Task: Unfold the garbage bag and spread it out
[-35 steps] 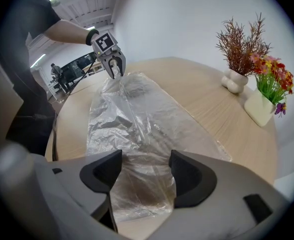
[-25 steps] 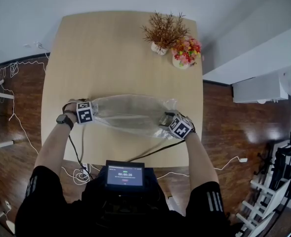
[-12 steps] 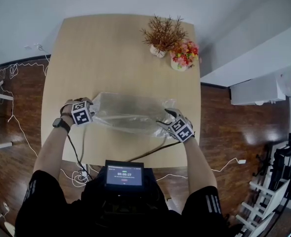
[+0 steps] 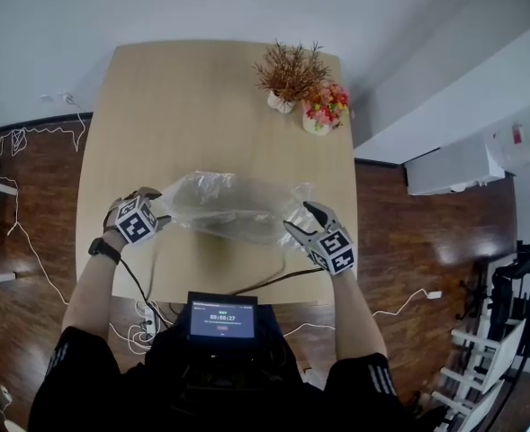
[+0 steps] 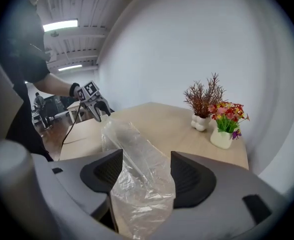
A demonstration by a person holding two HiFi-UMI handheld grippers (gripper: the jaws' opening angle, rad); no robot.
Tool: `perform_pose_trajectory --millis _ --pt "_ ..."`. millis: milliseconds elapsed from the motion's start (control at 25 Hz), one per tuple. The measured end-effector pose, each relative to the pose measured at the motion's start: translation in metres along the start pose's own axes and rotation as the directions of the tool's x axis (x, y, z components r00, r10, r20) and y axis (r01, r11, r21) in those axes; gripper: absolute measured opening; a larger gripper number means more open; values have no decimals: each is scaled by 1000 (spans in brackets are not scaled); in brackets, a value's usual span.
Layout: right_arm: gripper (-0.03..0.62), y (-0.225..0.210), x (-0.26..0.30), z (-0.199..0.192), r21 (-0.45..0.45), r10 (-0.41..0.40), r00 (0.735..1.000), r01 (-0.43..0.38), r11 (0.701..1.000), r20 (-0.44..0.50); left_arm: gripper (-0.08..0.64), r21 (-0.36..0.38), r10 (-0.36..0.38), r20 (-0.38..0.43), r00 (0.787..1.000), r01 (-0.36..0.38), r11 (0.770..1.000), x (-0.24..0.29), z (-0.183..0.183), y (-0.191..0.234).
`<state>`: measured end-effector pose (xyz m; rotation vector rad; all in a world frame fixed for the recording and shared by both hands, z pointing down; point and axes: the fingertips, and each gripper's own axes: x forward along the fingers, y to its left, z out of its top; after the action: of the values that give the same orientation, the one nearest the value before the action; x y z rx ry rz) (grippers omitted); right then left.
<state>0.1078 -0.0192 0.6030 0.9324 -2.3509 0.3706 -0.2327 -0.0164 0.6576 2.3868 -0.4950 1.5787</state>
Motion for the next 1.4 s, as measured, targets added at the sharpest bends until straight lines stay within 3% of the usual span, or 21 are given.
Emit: perform_pose_trajectory --millis 200,320,600,720,880,1080,1240,1400 --pt "339 30 -18 14 31 -40 998 39 999 55 321 19 54 -12 998 -54 998 1 -25 4" --pt "340 42 -33 22 27 -61 994 59 998 94 371 25 48 2 999 -48 999 1 -26 -1" --pt "337 41 -65 32 109 -130 977 113 988 168 360 20 83 145 986 -87 996 -25 4 -28" --pt "332 43 -79 37 125 -127 969 102 987 213 357 -41 118 248 961 -112 993 -46 23 -41" --pt "318 60 -107 48 124 -115 954 83 989 278 345 -137 204 376 904 -163 977 -93 53 -66" --pt "291 104 -148 49 58 -58 940 41 998 337 327 -236 294 456 840 -204 950 -136 67 -119" --pt "291 138 -177 44 45 -8 917 -10 999 399 317 -264 321 442 838 -220 939 -147 56 -170" --pt "296 164 -197 33 41 12 901 -33 999 434 230 -254 336 437 834 -244 936 -156 40 -216"
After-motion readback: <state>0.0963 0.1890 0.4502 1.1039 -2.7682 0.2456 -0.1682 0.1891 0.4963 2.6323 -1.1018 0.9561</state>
